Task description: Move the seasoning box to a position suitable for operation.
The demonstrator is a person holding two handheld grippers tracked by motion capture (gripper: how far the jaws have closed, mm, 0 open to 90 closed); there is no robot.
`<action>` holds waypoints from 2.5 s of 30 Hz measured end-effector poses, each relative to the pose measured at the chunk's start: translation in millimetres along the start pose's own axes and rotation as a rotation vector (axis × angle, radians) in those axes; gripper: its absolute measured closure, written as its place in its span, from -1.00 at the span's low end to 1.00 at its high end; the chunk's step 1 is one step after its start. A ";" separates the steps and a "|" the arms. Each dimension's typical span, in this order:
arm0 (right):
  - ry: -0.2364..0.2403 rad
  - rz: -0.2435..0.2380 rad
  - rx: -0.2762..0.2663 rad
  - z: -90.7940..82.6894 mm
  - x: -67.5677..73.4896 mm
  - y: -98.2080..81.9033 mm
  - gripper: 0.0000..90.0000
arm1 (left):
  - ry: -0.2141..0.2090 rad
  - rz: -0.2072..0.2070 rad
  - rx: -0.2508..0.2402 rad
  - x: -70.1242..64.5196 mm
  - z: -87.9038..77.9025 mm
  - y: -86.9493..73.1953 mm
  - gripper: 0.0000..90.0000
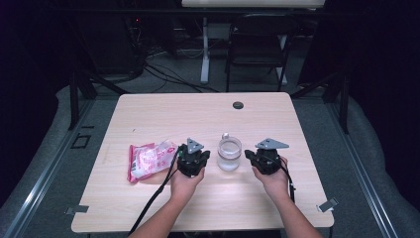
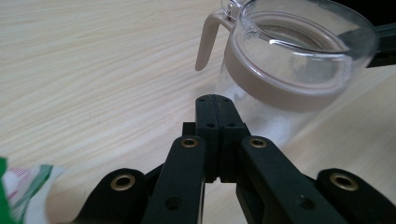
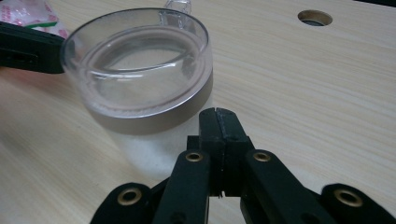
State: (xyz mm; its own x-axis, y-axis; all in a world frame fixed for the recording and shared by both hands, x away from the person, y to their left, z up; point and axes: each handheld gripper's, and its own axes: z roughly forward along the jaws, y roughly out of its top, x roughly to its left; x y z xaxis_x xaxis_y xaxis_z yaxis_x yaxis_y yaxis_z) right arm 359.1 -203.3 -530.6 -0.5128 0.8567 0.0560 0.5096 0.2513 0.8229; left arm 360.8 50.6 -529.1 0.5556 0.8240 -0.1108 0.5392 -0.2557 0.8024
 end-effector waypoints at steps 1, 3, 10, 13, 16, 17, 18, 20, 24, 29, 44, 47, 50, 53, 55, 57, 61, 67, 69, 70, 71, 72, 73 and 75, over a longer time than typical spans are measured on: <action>0.000 0.000 0.000 0.0 0.0 0.0 1.00 | 0.000 0.000 0.000 0.0 0.0 0.0 1.00; 0.005 0.002 -0.002 6.4 -1.1 0.7 1.00 | 0.012 0.007 0.004 -4.6 6.9 4.2 1.00; 0.001 -0.011 -0.025 16.3 -2.4 0.8 1.00 | 0.026 0.015 0.003 -11.6 18.6 9.4 1.00; 0.011 -0.004 -0.031 17.8 -4.3 1.6 1.00 | 0.015 0.004 0.000 -11.5 19.2 10.1 1.00; 0.004 -0.020 -0.035 20.0 -4.2 2.5 1.00 | 0.025 0.009 -0.005 -12.6 19.5 11.5 1.00; 0.001 -0.022 -0.032 20.3 -4.6 2.9 1.00 | 0.027 0.005 -0.007 -13.0 20.0 12.2 1.00; 0.000 -0.015 -0.038 21.1 -4.6 3.2 1.00 | 0.024 -0.002 -0.009 -12.7 20.4 12.5 1.00; -0.018 -0.028 -0.043 21.2 -2.0 3.1 1.00 | 0.010 -0.007 -0.008 -10.8 20.1 12.3 1.00; -0.025 -0.023 -0.041 20.4 -0.2 2.3 1.00 | 0.008 0.005 -0.013 -10.5 19.7 11.7 1.00; -0.008 -0.002 -0.041 15.5 -0.7 -1.2 1.00 | -0.032 0.008 -0.002 -7.8 19.6 12.5 1.00; -0.022 -0.065 0.005 -21.4 28.0 -23.7 1.00 | -0.178 0.127 0.040 -4.8 10.4 9.6 1.00; -0.018 -0.071 0.012 -28.4 32.6 -27.9 1.00 | -0.198 0.135 0.038 -5.5 8.3 7.3 1.00; -0.008 -0.067 0.017 -33.8 35.6 -31.5 1.00 | -0.221 0.161 0.039 -6.7 4.4 4.0 1.00; -0.001 -0.063 0.014 -36.6 37.2 -33.8 1.00 | -0.238 0.172 0.040 -5.8 3.8 3.5 1.00; 0.002 -0.063 0.015 -38.5 38.6 -35.2 1.00 | -0.259 0.160 0.032 -4.4 3.6 1.9 1.00; 0.011 -0.069 0.017 -39.8 38.9 -36.0 1.00 | -0.266 0.157 0.024 -3.9 3.4 0.6 1.00; 0.034 -0.085 0.018 -42.1 37.2 -36.6 1.00 | -0.251 0.173 0.007 -5.9 -0.7 0.2 1.00; 0.012 -0.069 0.001 -42.2 27.8 -36.6 1.00 | -0.250 0.142 -0.001 -3.6 -19.8 0.4 1.00; 0.014 -0.052 -0.008 -41.6 25.0 -35.0 1.00 | -0.244 0.165 0.009 -6.0 -25.8 -0.7 1.00; 0.011 -0.049 -0.010 -41.0 24.4 -34.4 1.00 | -0.238 0.184 0.018 -7.3 -30.1 -2.0 1.00; 0.016 -0.039 -0.016 -39.3 23.8 -33.8 1.00 | -0.234 0.191 0.020 -8.2 -32.5 -3.3 1.00; 0.016 -0.039 -0.016 -39.3 23.8 -33.8 1.00 | -0.234 0.191 0.020 -8.2 -32.5 -3.3 1.00; 0.012 -0.045 -0.017 -36.4 24.2 -32.7 1.00 | -0.231 0.199 0.020 -8.5 -36.6 -5.4 1.00; 0.014 -0.049 -0.015 -35.2 24.7 -32.3 1.00 | -0.225 0.202 0.017 -6.9 -41.5 -10.1 1.00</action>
State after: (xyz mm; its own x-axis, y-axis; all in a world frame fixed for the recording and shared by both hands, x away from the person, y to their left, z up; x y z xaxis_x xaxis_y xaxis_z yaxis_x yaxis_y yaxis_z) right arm 305.7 -206.1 -535.8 -0.5462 0.8374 0.0233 0.4737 0.2858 0.8330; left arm 325.2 68.5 -512.1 0.7780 0.6233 -0.0792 0.4134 -0.4129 0.8115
